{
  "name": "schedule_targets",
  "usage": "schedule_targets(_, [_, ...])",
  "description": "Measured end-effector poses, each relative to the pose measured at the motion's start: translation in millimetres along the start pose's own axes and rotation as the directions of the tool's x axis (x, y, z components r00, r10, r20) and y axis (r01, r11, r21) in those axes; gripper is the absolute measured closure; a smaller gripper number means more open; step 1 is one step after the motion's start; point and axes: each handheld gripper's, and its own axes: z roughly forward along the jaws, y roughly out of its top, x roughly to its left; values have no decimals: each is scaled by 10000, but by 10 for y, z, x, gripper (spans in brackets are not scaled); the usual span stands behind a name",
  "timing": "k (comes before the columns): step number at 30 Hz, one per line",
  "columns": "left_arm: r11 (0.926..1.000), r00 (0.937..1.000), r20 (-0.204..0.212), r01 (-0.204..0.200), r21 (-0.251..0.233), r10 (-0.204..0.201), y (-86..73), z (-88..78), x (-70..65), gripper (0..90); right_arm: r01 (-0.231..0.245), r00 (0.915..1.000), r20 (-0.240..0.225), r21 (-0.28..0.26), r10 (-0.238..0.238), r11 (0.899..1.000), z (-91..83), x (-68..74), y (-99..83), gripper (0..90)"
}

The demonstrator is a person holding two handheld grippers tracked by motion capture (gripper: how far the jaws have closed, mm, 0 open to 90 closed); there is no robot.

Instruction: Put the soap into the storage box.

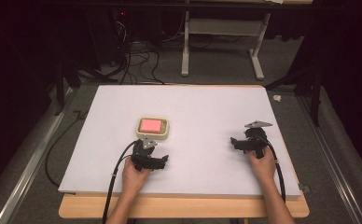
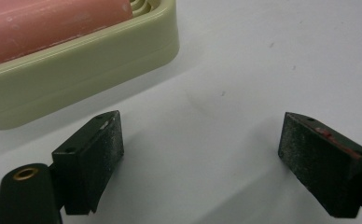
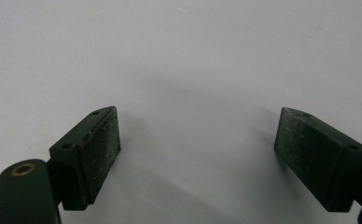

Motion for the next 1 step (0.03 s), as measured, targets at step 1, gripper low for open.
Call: schedule_targets(1, [10000, 10000, 0, 1, 0, -1, 0, 0, 0, 145, 0, 10000, 2, -1, 0, 10000, 0, 0, 0, 148])
